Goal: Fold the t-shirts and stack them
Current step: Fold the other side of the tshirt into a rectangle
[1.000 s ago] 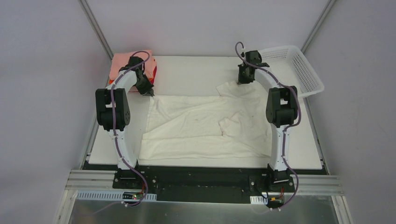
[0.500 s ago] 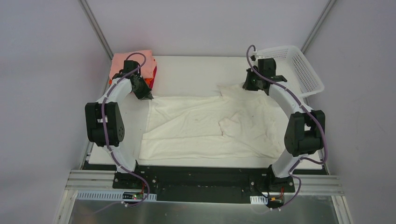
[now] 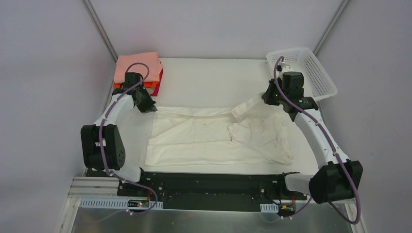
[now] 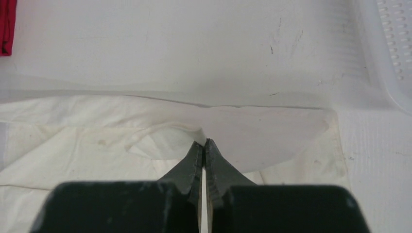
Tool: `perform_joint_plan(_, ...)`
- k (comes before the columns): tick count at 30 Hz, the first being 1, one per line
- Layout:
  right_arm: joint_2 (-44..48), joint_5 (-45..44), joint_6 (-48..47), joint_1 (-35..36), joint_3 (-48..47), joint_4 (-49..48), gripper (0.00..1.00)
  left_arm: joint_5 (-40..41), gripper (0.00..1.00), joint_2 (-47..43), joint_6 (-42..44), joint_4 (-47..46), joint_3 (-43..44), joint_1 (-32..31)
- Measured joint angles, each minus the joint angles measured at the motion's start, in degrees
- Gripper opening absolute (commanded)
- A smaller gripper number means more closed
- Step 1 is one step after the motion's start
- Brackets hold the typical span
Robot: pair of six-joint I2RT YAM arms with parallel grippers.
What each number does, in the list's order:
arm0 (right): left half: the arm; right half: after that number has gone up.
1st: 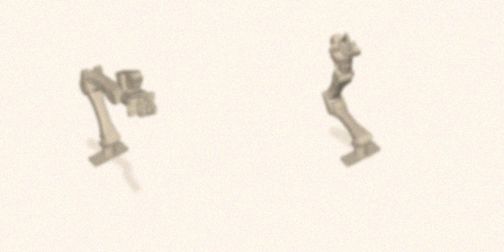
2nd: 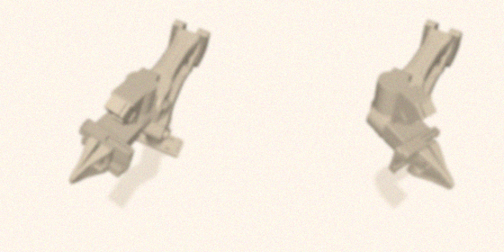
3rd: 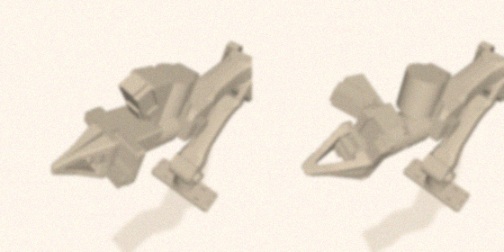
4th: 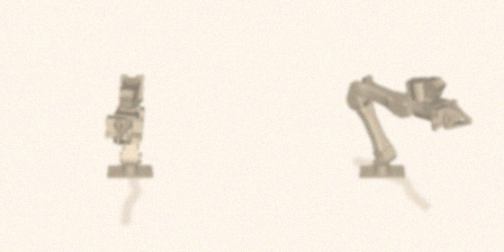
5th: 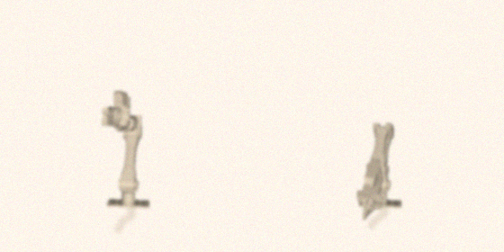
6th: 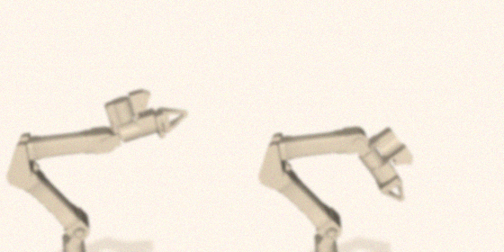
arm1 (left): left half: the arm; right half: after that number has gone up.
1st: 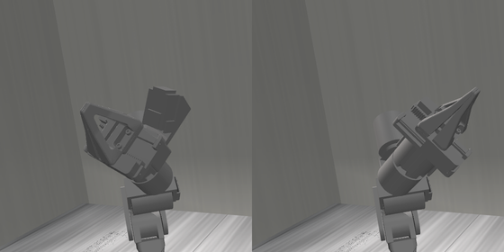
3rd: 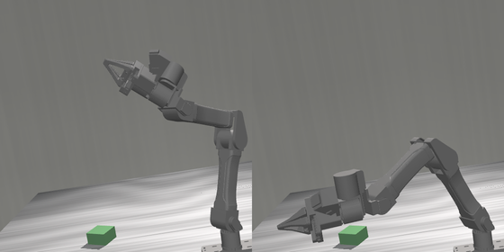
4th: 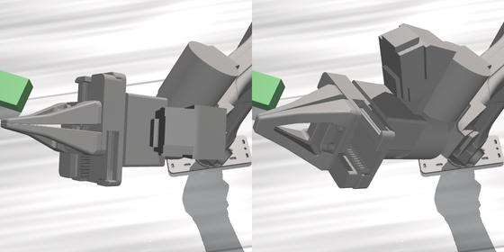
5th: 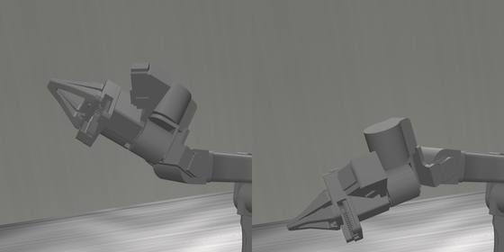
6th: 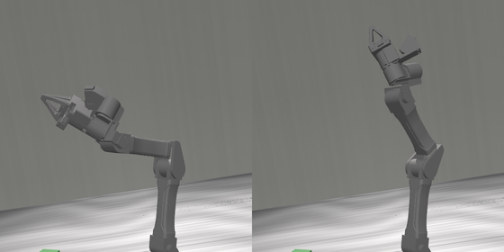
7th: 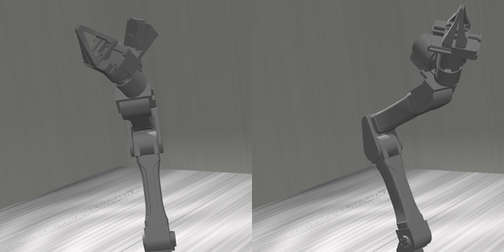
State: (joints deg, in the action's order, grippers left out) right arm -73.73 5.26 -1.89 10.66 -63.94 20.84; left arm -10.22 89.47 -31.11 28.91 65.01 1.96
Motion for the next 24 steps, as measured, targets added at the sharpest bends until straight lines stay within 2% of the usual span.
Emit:
perform_joint_plan(10, 8.5, -3.1, 1.5, 0.0, 2.6, 6.3, 0.0, 1.7, 0.0, -9.1, -0.5, -0.5, -4.7, 0.0)
perform_joint_plan(24, 16.0, -7.7, 7.5, -0.1, 4.3, 12.5, 0.0, 4.5, 0.0, -25.7, -4.4, 0.5, -18.2, 0.0)
